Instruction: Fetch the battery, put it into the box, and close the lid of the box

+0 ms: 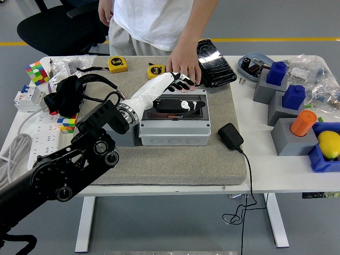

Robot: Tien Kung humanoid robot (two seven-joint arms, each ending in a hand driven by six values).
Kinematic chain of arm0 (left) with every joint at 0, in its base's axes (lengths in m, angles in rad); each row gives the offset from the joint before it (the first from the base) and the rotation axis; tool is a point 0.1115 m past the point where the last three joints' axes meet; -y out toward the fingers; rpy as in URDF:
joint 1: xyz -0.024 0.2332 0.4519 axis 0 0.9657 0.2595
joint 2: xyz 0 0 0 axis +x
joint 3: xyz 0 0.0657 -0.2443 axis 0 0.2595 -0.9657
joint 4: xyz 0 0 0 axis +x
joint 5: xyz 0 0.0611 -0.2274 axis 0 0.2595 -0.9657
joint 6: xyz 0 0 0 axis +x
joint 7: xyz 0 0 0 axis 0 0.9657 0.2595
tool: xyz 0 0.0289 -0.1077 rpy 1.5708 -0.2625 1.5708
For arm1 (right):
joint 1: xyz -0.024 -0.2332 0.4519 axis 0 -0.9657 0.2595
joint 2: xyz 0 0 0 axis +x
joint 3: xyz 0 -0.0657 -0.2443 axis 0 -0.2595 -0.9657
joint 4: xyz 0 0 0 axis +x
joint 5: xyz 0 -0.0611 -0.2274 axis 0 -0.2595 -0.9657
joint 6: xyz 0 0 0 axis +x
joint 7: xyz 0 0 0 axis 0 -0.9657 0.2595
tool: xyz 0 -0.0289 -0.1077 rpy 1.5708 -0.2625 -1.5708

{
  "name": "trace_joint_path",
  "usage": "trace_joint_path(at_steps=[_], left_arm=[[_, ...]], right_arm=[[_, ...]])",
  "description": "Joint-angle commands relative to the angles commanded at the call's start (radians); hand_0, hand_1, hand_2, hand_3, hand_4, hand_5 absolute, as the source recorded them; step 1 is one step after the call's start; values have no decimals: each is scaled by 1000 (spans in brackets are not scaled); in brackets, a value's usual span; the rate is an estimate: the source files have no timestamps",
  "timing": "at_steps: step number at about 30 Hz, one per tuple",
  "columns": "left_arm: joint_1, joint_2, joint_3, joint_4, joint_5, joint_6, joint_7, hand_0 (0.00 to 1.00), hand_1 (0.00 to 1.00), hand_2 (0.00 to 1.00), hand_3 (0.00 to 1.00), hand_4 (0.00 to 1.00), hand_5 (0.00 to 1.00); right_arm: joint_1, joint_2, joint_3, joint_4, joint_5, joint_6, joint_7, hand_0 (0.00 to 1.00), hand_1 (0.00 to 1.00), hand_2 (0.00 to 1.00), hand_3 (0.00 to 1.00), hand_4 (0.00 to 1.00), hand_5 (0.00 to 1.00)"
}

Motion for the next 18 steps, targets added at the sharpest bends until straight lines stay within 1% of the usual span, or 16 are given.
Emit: trace_joint_path(at_steps=[1,2,3,4,5,7,9,12,14,17,18], left_arm=[[23,0,-19,-4,-29,30,-30,621,719,714,734,998,635],[36,0,-30,-5,-46,47,-47,621,719,714,734,998,635],[68,0,-59,-7,-88,79,-81,621,719,714,734,998,635],[90,0,-80,-7,-118,98,-101,621,719,714,734,998,635],[112,0,-101,-6,-150,113,-121,624,720,701,731,998,613],[164,-3,-154,-5,-217,139,-161,624,720,701,731,998,613],[214,-2,-209,-4,-250,145,-179,624,720,701,731,998,613],[276,8,-282,-2,-243,142,-190,624,710,697,730,998,608],[307,20,-305,-4,-251,142,-197,624,710,697,730,998,608],[349,44,-324,-7,-268,142,-209,623,703,690,728,998,613],[358,48,-328,-8,-272,142,-213,623,703,690,728,998,613]], right_arm=[[-3,1,1,-1,1,0,0,498,617,664,589,984,507],[-5,2,1,-2,2,0,0,498,617,664,589,984,507],[-7,4,0,-5,5,0,0,498,617,664,589,984,507],[-8,5,0,-6,7,-1,0,498,617,664,589,984,507],[-8,7,0,-7,8,-2,1,497,617,664,589,983,507],[-10,11,1,-10,10,-4,1,497,617,664,589,983,507],[-11,16,-1,-16,16,-7,0,497,617,664,589,983,507],[-10,21,2,-23,18,-13,-3,499,617,663,587,979,511],[-11,23,10,-23,14,-17,-5,499,617,663,587,979,511],[-14,27,23,-25,12,-20,-7,496,617,664,585,977,513],[-15,28,22,-27,15,-20,-7,496,617,664,585,977,513]])
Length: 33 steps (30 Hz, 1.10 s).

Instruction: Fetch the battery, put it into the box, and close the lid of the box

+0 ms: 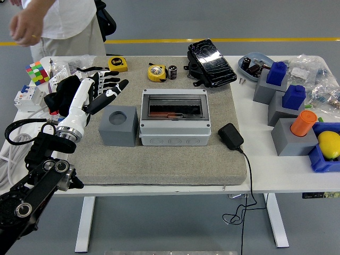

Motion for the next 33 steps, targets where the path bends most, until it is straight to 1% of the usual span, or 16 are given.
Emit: trace_joint_path(at_steps=[4,8,11,13,16,17,20,27,33], left_arm=[[32,13,-15,1,-23,4,-12,623,703,690,728,998,613],[47,45,-10,3,-45,4,-24,612,703,681,726,998,604],[69,55,-15,6,-48,2,-25,621,697,675,719,998,596],[89,55,-22,4,-47,1,-25,621,697,675,719,998,596],[116,45,-40,3,-43,0,-25,621,697,675,719,998,596],[123,42,-45,3,-41,-1,-23,611,694,674,719,998,571],[135,41,-49,6,-37,-4,-20,611,694,674,719,998,571],[145,48,-66,7,-35,-15,-12,606,692,674,719,998,565],[143,44,-92,6,-28,-22,-5,606,687,670,720,998,562]], right_arm=[[3,11,-19,-13,22,3,-10,496,617,664,585,977,513],[1,22,-14,-16,18,4,-16,498,617,664,587,977,513],[-7,30,-15,-22,24,2,-20,502,617,664,588,977,513],[-19,37,-7,-24,24,-1,-20,502,617,664,588,977,513],[-31,49,-4,-27,29,0,-21,502,617,664,588,977,513],[-33,53,-10,-29,33,1,-22,504,618,665,588,975,513],[-37,61,-38,-38,57,4,-27,504,618,665,588,975,513],[-22,62,-80,-53,94,3,-32,501,620,665,586,974,513],[-4,57,-118,-60,127,2,-35,501,620,665,586,972,511]])
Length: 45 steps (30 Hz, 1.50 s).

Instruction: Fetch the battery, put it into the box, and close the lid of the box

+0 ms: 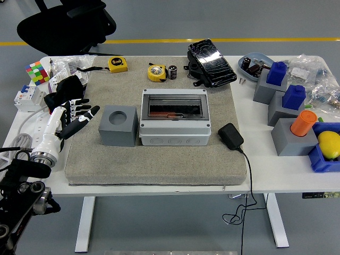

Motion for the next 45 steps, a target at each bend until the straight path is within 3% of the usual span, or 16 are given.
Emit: trace_joint_path(at_steps=[7,16,45], left_arm=[[4,-5,-16,-1,6,-14,11,603,675,665,720,998,558],[4,-8,-25,-2,4,-15,9,597,663,655,719,998,555],[-7,-8,-65,8,-2,-13,3,594,649,647,716,998,543]], right_arm=[[29,-3,-88,-3,51,0,-6,502,620,666,586,969,513],[45,-6,-122,2,60,1,-7,501,620,666,586,967,517],[68,-20,-130,6,62,4,-9,502,621,667,586,964,522]])
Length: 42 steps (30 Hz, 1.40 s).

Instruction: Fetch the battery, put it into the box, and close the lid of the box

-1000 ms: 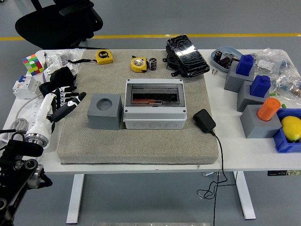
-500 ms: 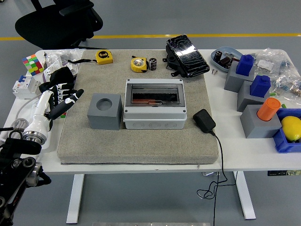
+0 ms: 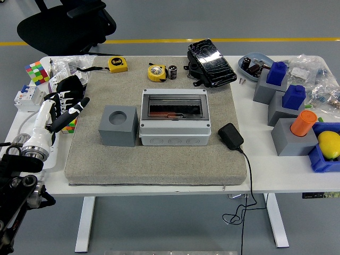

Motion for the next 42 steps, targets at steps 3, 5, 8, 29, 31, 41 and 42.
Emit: trace_joint_path(at_steps=[3,5,8,29,31,41,42], left_arm=[[-7,3,6,2,1,-2,1,594,649,647,716,998,543],[-12,3,6,2,2,-3,2,594,649,647,716,998,543],[-14,-2,3,-1,2,-2,1,593,647,645,716,998,542],[-21,0,9,-2,-3,-3,1,592,645,641,715,996,539],[-29,1,6,-2,-4,-3,1,592,644,641,714,995,539],[-50,14,20,-3,-7,-3,1,591,644,640,714,996,539],[-48,13,20,-4,-7,-3,0,591,643,640,714,996,538]], right_arm=[[-2,-1,15,1,-8,0,2,502,621,667,586,964,522],[-4,-1,15,1,-7,1,1,502,621,667,586,964,522],[-8,-5,6,-3,5,2,-1,505,621,667,587,964,524],[2,-13,15,5,-6,2,1,507,622,667,587,964,527],[9,-14,7,4,-1,3,0,511,622,667,588,964,528],[15,-28,7,9,-12,2,-3,504,622,668,588,964,528],[13,-28,10,9,-12,2,-3,505,622,668,588,964,529]])
